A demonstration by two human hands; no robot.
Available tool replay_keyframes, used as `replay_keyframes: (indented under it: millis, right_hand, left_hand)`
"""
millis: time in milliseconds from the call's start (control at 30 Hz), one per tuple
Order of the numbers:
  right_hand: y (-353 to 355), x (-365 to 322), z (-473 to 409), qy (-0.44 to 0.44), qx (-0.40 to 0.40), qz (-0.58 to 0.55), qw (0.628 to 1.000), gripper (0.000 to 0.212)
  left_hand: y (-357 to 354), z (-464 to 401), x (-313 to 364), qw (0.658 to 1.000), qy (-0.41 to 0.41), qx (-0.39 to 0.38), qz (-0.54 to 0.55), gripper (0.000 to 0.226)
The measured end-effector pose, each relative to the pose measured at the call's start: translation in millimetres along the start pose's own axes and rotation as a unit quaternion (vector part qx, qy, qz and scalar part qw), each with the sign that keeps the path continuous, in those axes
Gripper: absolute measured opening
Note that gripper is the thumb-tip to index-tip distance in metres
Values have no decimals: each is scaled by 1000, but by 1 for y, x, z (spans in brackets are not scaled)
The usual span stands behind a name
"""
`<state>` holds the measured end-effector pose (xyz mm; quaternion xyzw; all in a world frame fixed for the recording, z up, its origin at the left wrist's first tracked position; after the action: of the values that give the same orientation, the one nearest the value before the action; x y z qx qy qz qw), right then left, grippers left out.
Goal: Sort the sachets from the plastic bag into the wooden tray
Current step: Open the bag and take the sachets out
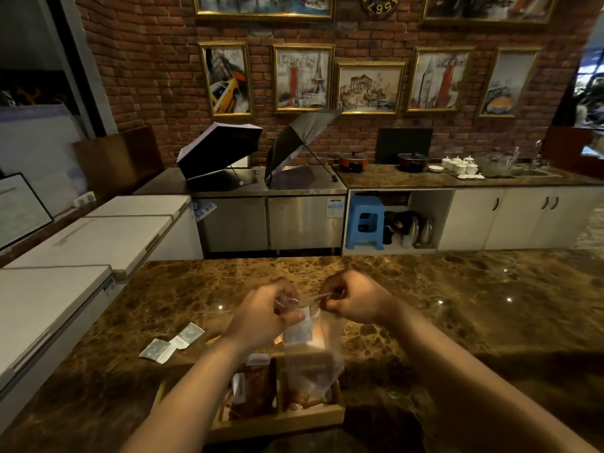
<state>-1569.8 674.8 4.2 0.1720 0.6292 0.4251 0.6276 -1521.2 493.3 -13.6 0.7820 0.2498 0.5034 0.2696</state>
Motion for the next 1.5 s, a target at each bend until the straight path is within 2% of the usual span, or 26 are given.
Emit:
replay_keyframes:
  millis: [133,400,567,700,833,1033,1200,1333,1500]
  right_hand:
    - [-1,3,0,10,1,-7,1000,9]
    - [9,-8,-4,33,38,-39,998,13]
    - [17,-17,-3,62,76,-15,995,11]
    - [31,-20,-2,92,110,-29,989,7]
    - [44,-1,1,78,152,-34,985,5]
    - [60,45,8,9,142,-162,977,4]
    - [78,76,20,-20,147,-265,953,4]
    - [89,109,35,-51,138,-350,925,10]
    - [94,162,55,-125,140,-420,888,16]
  left_hand:
    - [-2,-2,-1,1000,5,-3,-12,22]
    - [14,-9,4,999,-5,46,-18,25]
    - [23,-11,11,997,-30,74,-10,30]
    - [28,-13,16,995,-46,84,5,48]
    - [27,-11,14,995,-45,88,-14,65]
    - [5,-15,5,999,-6,46,-17,57]
    - [-35,-21,4,1000,5,9,-3,73]
    - [-65,-29,2,992,80,15,95,79]
    - [-104,-44,5,964,146,45,220,59]
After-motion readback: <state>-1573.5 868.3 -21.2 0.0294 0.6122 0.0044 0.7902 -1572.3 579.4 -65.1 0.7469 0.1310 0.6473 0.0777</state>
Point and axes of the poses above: each hand's wrist, its own z-axis away from the middle knuckle, its own y-axis out of the back of the hand, x = y × z, the point moved 6 cm from there along -z, towards the middle knuckle, and after that the axes turned 10 degrees about -y, right-handed, at the moved point
